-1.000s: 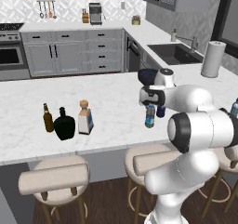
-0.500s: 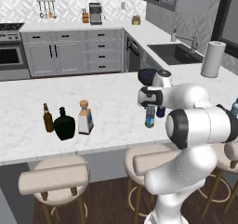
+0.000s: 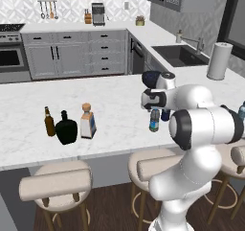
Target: Move the plastic bottles in the middle to the plastics group, and the glass bottles in the middle to the glass group.
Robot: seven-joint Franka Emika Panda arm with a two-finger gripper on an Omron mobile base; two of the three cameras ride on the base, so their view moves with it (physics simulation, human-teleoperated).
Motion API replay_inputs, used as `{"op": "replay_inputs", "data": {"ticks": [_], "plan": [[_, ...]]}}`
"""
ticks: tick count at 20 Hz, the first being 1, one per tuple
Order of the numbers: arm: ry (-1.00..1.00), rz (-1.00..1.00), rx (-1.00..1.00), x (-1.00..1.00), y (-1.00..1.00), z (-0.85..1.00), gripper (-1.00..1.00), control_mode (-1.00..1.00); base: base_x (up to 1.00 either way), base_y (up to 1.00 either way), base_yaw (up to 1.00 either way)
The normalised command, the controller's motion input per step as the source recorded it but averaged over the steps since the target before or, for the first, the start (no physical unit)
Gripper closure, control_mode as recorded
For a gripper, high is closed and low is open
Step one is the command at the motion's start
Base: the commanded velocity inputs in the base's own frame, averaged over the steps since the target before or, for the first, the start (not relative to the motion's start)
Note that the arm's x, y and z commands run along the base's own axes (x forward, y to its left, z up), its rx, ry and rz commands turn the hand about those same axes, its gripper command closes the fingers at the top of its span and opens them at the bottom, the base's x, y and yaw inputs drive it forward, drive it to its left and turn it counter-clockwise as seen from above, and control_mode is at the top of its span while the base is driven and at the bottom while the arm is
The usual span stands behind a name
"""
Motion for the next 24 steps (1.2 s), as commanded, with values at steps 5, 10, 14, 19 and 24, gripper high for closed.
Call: {"op": "replay_inputs", "data": {"ticks": [5,10,14,19,24], "plan": [[0.00,0.00,0.00,0.09,0.01,-0.16,-1.00,-1.00,0.00,0.00,0.00],[0.00,0.00,0.00,0.12,0.00,-0.15,-1.00,-1.00,0.00,0.00,0.00],[0.00,0.00,0.00,0.04,0.00,-0.13,-1.00,-1.00,0.00,0.00,0.00],[0.00,0.00,0.00,0.00,0.00,-0.04,1.00,-1.00,0.00,0.00,0.00],[0.00,0.00,0.00,0.00,0.00,0.00,1.00,-1.00,0.00,0.00,0.00]]}}
